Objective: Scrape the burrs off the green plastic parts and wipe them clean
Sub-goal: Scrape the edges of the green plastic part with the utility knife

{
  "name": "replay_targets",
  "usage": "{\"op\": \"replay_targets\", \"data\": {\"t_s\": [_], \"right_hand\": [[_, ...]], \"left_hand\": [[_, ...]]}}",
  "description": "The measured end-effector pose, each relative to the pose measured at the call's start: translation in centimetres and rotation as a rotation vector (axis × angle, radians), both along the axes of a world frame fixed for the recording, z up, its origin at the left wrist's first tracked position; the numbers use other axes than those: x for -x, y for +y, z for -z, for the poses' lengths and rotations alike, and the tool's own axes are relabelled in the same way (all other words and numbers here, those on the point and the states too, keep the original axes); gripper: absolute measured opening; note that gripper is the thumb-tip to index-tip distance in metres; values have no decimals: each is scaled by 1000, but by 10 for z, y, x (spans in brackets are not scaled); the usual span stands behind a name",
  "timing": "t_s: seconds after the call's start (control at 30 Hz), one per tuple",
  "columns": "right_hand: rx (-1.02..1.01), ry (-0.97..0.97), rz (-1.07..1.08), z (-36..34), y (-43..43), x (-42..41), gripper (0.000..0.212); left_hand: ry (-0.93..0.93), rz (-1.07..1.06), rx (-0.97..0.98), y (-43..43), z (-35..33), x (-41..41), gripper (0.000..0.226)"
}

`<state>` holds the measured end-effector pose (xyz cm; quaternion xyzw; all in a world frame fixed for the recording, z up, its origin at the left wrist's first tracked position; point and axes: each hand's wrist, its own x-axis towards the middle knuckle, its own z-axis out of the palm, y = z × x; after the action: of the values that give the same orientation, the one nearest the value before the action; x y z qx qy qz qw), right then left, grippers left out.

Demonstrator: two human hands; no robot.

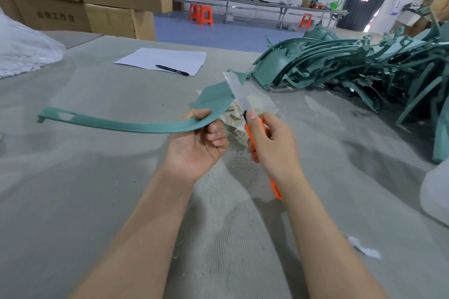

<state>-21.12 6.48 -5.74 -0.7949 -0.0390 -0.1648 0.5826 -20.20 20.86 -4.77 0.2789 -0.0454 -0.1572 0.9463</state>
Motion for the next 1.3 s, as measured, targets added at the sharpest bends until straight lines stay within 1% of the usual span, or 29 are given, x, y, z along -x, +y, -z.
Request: {"op": "replay_targets", "data": {"t_s": [0.17,0.3,0.47,0.5,0.57,0.63,0.73,0.8,0.87,0.97,1.03,1.17,1.23,1.3], "right_hand": [[35,7,-114,1,8,6,40],[34,3,-209,1,12,9,39],[68,8,-278,3,18,12,35],[65,9,-281,2,18,12,34],[56,18,-298,2,18,13,32],[75,4,-343,2,20,15,29],[126,-13,-412,3,26,19,27],[167,-21,-448,4,30,22,37],[207,-15,-477,2,31,25,41],[229,-12,-563,-2,33,32,37],[293,2,-665,-2,37,38,38],[405,99,-833,0,41,45,33],[407,154,-841,-2,37,42,32],[416,165,-789,-4,30,38,32]], "left_hand": [[-17,-4,67,0,-1,-1,28],[-57,-53,56,-1,-2,-1,29],[-73,-135,9,1,0,-2,42],[-77,-139,3,2,-1,-2,40],[-76,-137,14,3,-1,-2,28],[-42,-115,73,5,0,-3,23],[-6,-102,133,11,6,-10,32],[-9,-129,159,13,6,-13,42],[-3,-159,194,15,5,-17,48],[26,-226,217,21,3,-19,40],[51,-273,244,26,4,-18,34],[95,-343,278,36,8,-18,25],[131,-346,248,40,8,-19,26],[154,-318,174,41,9,-19,30]]}}
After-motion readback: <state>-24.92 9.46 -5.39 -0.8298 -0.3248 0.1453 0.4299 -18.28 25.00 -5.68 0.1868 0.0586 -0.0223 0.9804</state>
